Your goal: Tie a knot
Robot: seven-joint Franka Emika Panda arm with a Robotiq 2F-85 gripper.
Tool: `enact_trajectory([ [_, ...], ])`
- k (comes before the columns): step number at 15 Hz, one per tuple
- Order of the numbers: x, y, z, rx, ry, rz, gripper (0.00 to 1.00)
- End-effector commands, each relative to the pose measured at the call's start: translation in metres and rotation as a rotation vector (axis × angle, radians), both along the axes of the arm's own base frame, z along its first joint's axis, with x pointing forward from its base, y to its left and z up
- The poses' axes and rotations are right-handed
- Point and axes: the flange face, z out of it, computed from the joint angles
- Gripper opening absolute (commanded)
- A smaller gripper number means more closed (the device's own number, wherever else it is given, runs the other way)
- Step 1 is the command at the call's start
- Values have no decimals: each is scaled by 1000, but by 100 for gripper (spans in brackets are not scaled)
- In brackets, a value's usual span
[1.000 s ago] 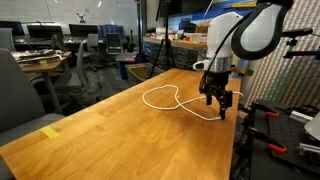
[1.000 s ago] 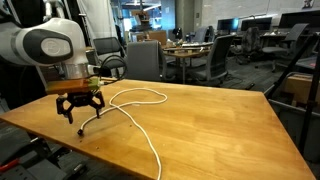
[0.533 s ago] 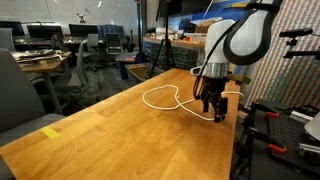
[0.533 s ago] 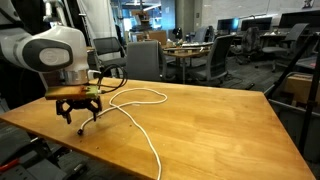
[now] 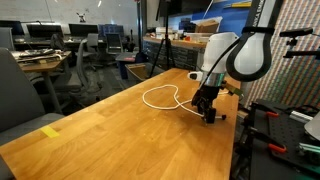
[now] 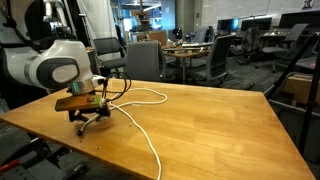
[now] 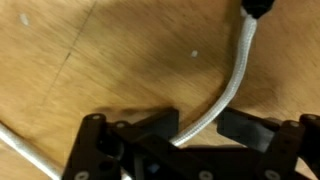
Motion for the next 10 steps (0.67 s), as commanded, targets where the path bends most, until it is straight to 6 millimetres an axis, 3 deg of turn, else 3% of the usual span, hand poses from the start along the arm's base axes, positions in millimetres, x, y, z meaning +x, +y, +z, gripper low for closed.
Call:
enact_trajectory([
  [1,2,4,0,1,-61,-10,16],
  [3,-3,7,11,15,-81,18,1],
  [8,-22,8,58,18,-184,88,0],
  [9,9,15,71,12,-242,93,0],
  [10,14,13,92,-6,-286,90,0],
])
